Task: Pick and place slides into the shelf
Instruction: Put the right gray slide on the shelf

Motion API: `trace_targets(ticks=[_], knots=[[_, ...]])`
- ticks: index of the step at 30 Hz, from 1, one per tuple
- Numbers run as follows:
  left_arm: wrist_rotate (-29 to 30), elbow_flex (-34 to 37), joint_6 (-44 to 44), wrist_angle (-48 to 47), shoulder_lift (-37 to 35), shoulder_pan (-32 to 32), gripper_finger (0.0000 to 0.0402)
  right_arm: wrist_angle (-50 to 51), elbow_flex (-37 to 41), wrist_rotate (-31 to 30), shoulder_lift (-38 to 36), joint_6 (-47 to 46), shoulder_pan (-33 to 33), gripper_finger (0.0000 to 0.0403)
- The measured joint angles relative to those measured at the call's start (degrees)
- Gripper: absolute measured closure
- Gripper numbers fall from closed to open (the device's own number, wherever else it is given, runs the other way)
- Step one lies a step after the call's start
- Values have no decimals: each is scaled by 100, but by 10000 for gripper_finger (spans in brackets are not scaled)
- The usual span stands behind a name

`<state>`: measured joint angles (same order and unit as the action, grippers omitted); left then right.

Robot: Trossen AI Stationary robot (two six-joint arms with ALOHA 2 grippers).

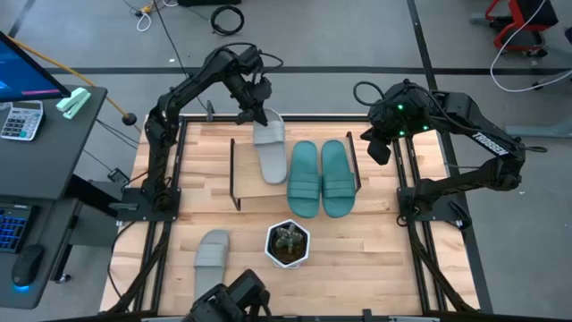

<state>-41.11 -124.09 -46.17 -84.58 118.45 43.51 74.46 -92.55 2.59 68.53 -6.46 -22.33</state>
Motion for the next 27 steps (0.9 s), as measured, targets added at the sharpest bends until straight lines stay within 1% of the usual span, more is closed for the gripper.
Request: trace_targets(ticks=[9,27], knots=[[51,0,-103,273,7,-4,394,0,0,4,0,7,0,399],[59,0,-70,460,7,0,392,0,0,2,0,16,-2,401]])
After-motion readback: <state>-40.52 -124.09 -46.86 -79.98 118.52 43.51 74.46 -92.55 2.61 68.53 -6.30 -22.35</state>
